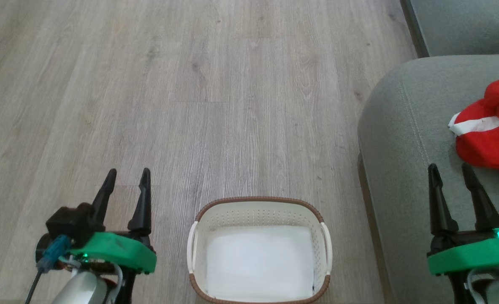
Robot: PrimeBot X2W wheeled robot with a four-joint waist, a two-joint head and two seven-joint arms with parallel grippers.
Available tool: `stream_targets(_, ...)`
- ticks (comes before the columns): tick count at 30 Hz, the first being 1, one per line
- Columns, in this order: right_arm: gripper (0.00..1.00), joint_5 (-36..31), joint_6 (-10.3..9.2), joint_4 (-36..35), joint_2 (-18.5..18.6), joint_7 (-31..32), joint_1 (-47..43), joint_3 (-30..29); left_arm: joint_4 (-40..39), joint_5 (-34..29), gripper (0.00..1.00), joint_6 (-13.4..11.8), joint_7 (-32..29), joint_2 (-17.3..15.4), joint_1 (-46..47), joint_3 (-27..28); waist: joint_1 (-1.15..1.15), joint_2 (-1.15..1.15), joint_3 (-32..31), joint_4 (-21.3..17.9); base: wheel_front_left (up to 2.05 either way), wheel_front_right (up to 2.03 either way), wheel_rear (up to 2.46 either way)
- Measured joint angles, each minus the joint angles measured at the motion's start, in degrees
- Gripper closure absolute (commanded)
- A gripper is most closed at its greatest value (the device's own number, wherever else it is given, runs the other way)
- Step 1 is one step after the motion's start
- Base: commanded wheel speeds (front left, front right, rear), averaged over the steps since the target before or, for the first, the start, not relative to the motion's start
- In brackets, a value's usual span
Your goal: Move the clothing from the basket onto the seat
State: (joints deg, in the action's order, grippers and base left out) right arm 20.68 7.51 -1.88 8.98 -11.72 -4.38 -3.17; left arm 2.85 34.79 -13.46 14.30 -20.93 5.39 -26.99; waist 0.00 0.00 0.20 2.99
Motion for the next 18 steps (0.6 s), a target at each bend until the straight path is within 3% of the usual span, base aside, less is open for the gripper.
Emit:
stream_targets(11,0.0,-1.1,0.0,2.0,-0.5,-1.3,0.0,2.0,3.2,-5.6,0.0,5.5,0.0,4.4,-2.3,6.3,0.0,0.0,0.6,-0.2,0.0,0.0,0.0)
stream_targets(18,0.0,-1.0,0.0,2.8,-1.0,-1.8,0.1,2.3,4.5,-8.1,0.0,7.5,0.1,6.7,-2.3,8.9,0.0,0.0,0.6,-0.2,0.0,0.0,0.0)
